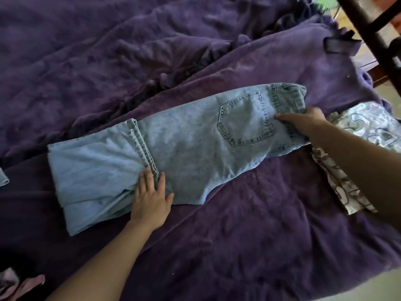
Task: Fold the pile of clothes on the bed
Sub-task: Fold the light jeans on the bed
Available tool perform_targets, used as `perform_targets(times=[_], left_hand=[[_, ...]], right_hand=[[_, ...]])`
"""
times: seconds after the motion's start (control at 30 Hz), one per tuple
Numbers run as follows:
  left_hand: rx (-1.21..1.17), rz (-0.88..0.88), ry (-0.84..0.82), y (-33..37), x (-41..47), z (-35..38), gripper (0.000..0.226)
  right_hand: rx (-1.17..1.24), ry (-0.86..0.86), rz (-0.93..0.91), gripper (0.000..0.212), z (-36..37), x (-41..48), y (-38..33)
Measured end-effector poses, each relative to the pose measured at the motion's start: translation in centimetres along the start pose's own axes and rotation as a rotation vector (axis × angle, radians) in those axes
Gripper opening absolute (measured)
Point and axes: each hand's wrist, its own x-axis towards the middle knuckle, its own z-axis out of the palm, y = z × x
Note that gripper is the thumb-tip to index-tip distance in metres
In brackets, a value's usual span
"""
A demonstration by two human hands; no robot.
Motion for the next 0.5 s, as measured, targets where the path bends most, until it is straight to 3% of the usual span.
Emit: perform_targets(times=[0.07, 0.13, 0.2, 0.3, 0.4, 0.5], left_hand=[[-0.023, 0.011, -0.017, -0.1, -0.4, -0.6, 0.072], [-0.041, 0.041, -0.016, -0.4, -1.0, -1.3, 0.07], [-0.061, 0.075, -0.019, -0.9, -2.0, -2.1, 0.066], [-0.143, 0.082, -0.053, -1.8, -3.3, -2.9, 0.063], [-0.227, 0.078, -0.035, -2.8, -4.3, -3.0, 0.063], [-0.259, 0.084, 0.014, -3.5, -5.1, -2.5, 0.063]], right_hand=[[0.082, -0.008, -0.057, 0.043, -0.8, -1.8, -2.0], [0.072, 0.0, -0.254, 0.038, -1.3, -4.4, -5.0], [-0.03, -0.076, -0.451, 0.049, -0.7, -8.4, -8.6], [-0.379, -0.125, -0.677, 0.068, 3.7, -13.5, -12.3], [-0.724, -0.156, -0.83, 0.063, 11.9, -17.5, -13.4], [-0.954, -0.343, -0.735, 0.057, 20.2, -20.3, -11.3]])
